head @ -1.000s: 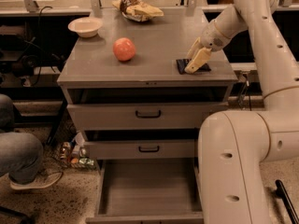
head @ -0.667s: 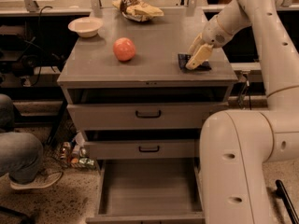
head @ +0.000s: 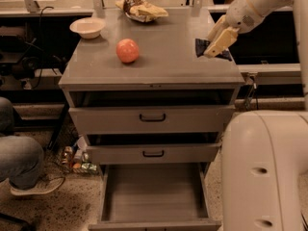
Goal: Place rxbar blueberry into bottom drawer
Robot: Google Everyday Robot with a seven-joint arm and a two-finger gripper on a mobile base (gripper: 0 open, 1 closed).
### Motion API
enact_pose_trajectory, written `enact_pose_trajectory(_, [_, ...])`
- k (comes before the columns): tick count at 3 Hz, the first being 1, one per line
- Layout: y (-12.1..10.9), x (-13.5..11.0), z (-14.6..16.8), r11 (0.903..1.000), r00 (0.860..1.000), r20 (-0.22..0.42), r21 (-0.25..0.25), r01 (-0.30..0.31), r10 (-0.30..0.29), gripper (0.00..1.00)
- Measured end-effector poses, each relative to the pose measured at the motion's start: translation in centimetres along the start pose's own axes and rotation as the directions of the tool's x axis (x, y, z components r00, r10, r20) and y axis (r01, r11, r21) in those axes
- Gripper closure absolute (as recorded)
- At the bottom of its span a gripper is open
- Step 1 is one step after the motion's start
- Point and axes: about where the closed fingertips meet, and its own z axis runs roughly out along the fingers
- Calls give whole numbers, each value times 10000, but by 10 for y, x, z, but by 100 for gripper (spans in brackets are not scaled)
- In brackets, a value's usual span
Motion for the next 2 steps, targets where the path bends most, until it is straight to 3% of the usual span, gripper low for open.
enact_pose_trajectory(1, [26,1,-32,9909,9900,485,-314,-1307,1321,100])
enact_pose_trajectory(2, [59,-13,-62,9848,9804,943,-291,-1711,1732,100])
